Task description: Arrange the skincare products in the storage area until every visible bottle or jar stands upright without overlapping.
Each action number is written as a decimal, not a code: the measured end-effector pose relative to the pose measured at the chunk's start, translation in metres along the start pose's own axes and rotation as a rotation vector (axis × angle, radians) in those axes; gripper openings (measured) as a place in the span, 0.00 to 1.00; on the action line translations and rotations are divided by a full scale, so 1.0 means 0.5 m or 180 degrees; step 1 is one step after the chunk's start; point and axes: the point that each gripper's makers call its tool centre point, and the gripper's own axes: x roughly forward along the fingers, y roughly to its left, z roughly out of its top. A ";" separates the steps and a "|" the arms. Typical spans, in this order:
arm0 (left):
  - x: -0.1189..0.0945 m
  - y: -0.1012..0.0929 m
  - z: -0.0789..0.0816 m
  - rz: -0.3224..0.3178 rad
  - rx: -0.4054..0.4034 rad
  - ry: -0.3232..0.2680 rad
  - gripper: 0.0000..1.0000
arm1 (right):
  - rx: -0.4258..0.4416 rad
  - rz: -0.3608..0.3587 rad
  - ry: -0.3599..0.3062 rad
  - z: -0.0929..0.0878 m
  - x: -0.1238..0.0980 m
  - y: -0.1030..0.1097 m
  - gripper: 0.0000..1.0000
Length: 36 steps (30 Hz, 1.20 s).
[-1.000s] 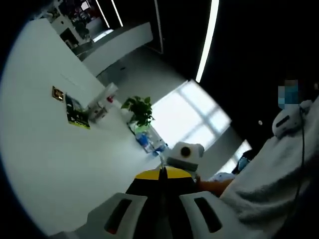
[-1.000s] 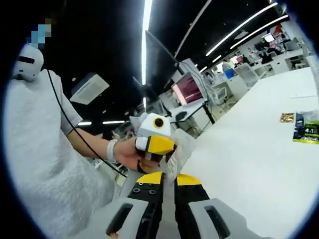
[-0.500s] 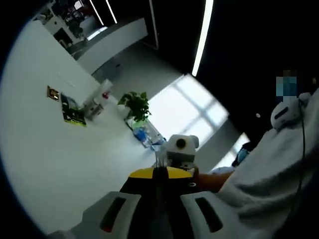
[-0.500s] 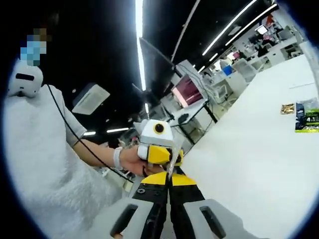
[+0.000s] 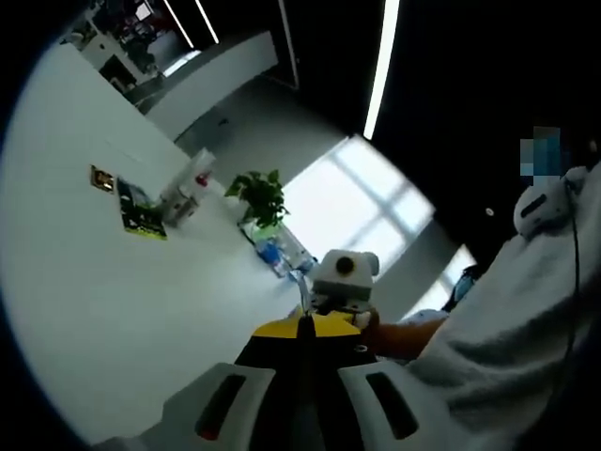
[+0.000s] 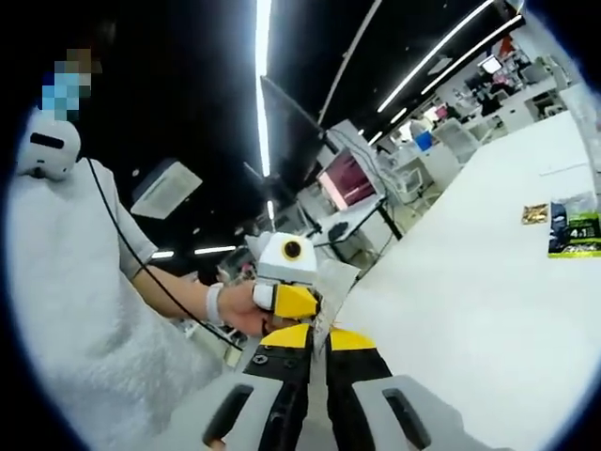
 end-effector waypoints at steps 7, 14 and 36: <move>0.006 0.000 -0.011 0.0005 0.0023 0.0070 0.00 | 0.0052 -0.0021 -0.0054 0.005 -0.006 -0.007 0.00; 0.005 0.005 -0.017 0.0026 -0.0037 0.0165 0.00 | 0.0087 -0.0043 -0.0080 0.010 -0.009 -0.009 0.00; -0.018 0.038 0.008 0.0182 -0.0481 0.0036 0.00 | -0.0473 -0.0582 -0.0154 0.027 -0.022 -0.052 0.02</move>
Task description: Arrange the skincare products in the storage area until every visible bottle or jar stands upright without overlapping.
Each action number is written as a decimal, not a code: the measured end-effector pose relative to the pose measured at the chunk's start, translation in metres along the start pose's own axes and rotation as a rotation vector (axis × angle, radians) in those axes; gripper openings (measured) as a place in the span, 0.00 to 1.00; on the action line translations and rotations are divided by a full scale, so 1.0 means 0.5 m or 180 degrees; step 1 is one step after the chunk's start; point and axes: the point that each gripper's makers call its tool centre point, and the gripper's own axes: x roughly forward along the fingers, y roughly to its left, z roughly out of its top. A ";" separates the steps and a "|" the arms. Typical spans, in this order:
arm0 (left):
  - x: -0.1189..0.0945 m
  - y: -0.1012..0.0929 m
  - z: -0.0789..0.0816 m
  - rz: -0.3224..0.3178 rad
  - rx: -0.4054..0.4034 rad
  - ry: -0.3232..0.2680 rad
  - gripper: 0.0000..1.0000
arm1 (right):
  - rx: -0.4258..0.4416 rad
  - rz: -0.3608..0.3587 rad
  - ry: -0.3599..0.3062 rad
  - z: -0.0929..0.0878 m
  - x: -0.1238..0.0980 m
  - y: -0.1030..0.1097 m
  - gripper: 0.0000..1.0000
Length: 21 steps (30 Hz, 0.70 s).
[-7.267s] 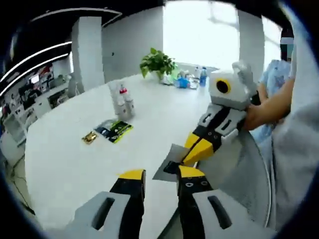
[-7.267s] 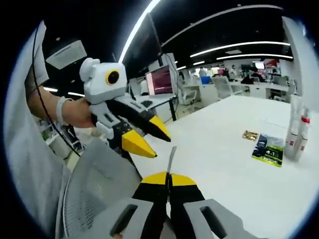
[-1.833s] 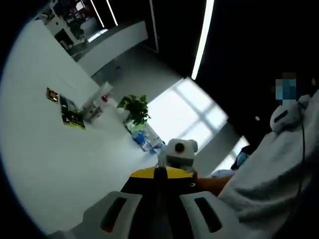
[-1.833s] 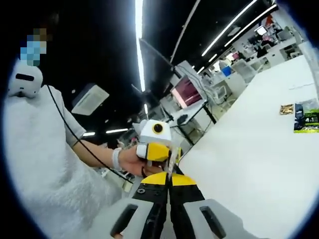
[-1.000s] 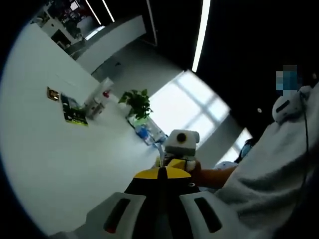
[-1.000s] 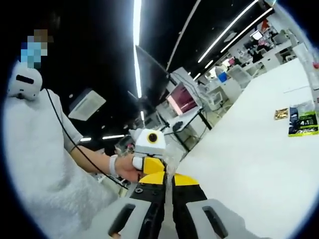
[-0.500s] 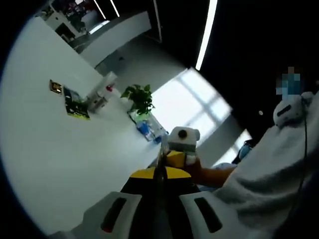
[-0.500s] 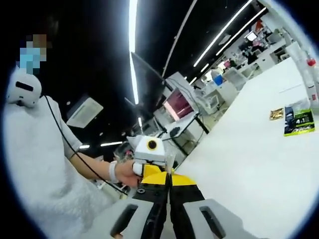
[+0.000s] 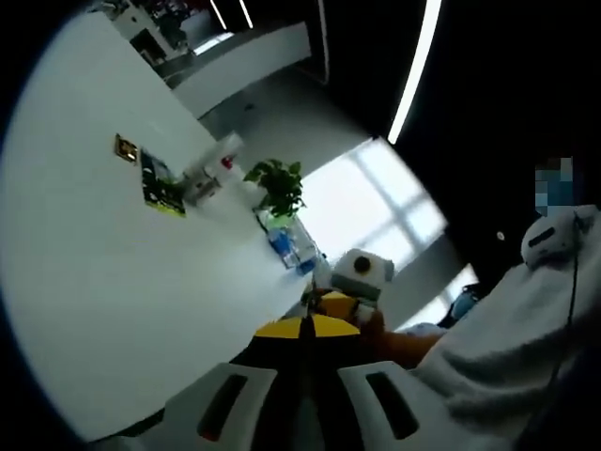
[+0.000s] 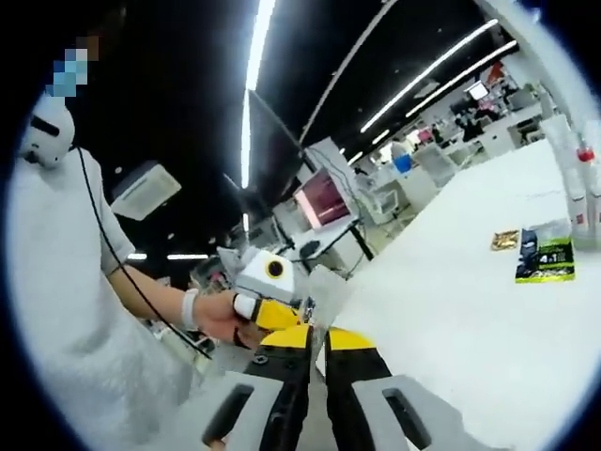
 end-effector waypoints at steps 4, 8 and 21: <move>-0.009 0.013 0.025 0.0064 -0.0028 -0.0127 0.00 | -0.0341 -0.0272 0.0139 -0.011 0.004 -0.015 0.11; -0.010 0.022 0.042 0.0096 -0.0060 -0.0171 0.00 | -0.0899 -0.0602 0.0267 -0.017 0.007 -0.022 0.14; 0.020 0.069 0.066 0.0270 -0.0194 -0.0108 0.00 | -0.1673 -0.0741 0.0908 -0.083 0.031 -0.033 0.20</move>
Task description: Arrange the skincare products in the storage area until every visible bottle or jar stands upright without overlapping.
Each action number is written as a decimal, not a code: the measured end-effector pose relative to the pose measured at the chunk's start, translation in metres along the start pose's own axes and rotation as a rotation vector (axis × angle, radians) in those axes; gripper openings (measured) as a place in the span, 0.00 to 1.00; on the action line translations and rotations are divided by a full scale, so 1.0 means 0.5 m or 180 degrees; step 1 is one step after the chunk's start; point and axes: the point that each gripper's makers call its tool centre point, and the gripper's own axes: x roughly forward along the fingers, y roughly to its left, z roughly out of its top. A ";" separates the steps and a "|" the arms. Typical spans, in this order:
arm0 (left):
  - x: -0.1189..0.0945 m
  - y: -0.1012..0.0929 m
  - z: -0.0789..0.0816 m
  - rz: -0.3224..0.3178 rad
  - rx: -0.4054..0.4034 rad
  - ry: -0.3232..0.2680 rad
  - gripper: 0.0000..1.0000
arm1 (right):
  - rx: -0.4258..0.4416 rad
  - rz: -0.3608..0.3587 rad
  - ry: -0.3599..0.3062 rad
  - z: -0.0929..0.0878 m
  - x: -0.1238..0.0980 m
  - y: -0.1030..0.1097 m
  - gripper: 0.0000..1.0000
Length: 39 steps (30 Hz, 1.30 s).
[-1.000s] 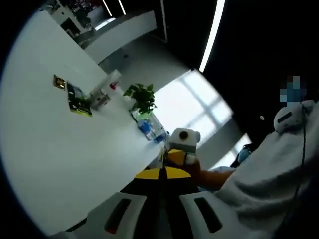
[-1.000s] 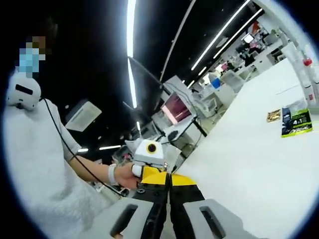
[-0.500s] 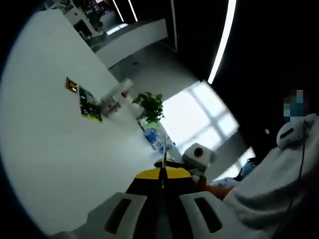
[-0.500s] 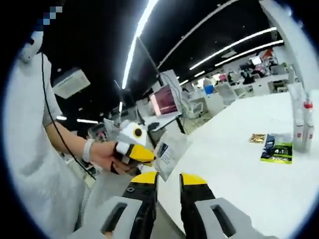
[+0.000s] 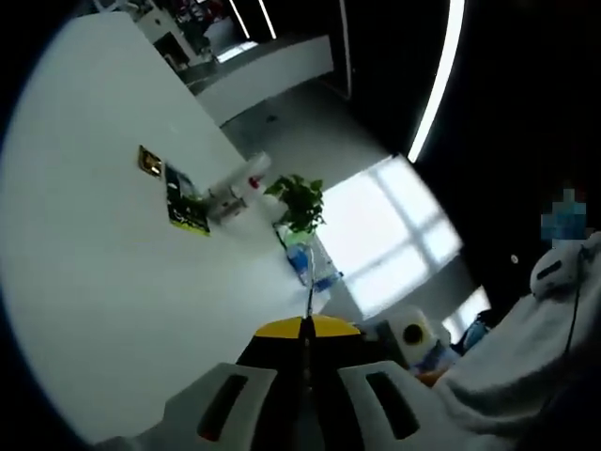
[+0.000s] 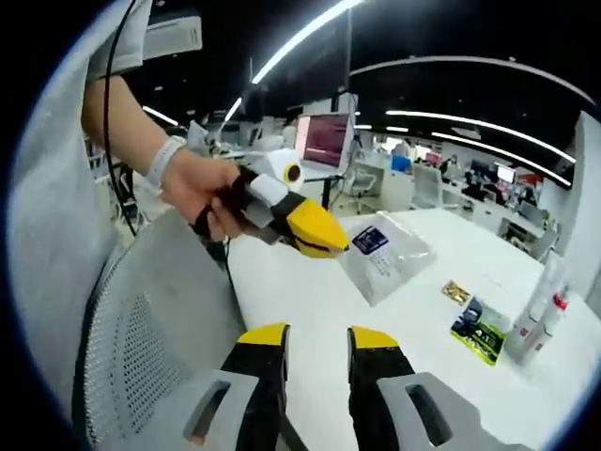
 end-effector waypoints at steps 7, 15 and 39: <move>0.026 0.040 0.030 0.0097 -0.0144 -0.0030 0.00 | 0.0058 -0.0114 0.0033 -0.006 -0.003 -0.019 0.15; 0.060 0.098 0.085 0.0210 -0.0261 -0.0125 0.00 | 0.0035 -0.0066 0.0139 -0.019 0.004 -0.012 0.13; 0.120 0.196 0.208 0.0344 -0.0412 -0.0301 0.00 | 0.0187 -0.0040 0.0190 -0.028 0.008 -0.017 0.12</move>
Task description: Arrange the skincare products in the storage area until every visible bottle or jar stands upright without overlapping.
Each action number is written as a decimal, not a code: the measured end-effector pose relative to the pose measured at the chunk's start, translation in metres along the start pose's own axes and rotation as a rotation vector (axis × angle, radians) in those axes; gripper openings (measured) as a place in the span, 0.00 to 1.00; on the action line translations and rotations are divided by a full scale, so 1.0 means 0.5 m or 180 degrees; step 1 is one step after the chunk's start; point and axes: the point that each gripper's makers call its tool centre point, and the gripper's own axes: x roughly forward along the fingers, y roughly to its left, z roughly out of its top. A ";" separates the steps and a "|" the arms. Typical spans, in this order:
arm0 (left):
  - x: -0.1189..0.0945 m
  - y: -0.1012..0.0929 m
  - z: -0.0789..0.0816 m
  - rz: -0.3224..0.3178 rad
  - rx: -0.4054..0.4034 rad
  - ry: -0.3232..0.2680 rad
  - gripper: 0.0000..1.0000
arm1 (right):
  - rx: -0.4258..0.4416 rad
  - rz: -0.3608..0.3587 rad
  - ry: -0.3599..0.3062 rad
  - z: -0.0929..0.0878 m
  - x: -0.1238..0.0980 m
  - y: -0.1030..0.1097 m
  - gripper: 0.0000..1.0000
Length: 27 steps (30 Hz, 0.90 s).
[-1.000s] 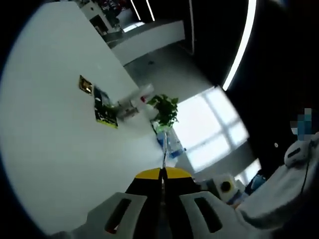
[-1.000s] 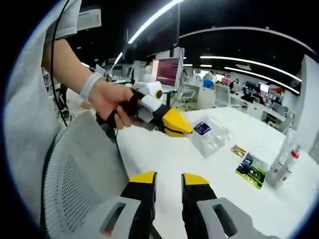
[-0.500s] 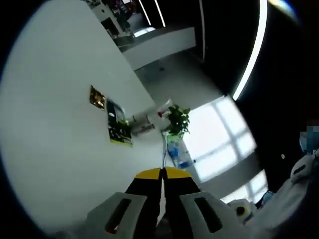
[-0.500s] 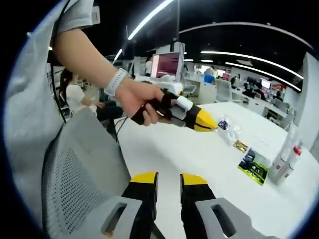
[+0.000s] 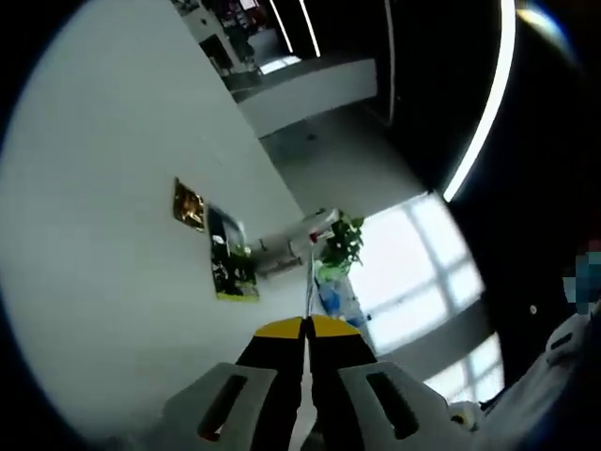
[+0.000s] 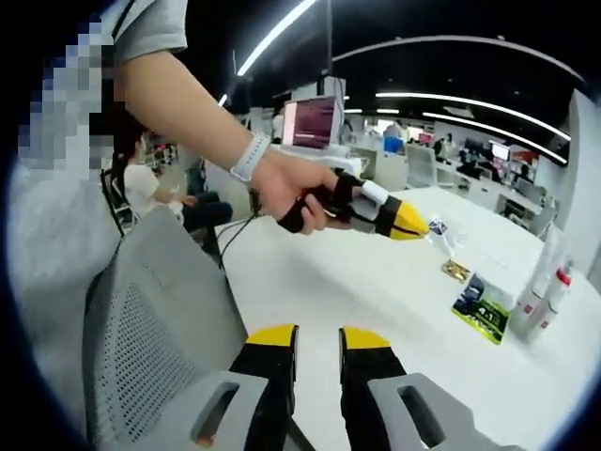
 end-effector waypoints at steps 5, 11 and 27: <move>0.016 0.017 0.014 0.0055 -0.0048 -0.0027 0.00 | 0.0049 -0.0001 -0.0020 0.000 -0.001 -0.002 0.13; 0.033 0.048 0.017 0.0168 -0.0130 -0.0022 0.00 | 0.0033 0.0024 0.0009 -0.002 0.002 0.001 0.12; 0.081 0.146 0.032 0.0581 -0.0444 -0.0040 0.00 | 0.0132 0.0054 -0.0022 0.000 0.005 0.000 0.14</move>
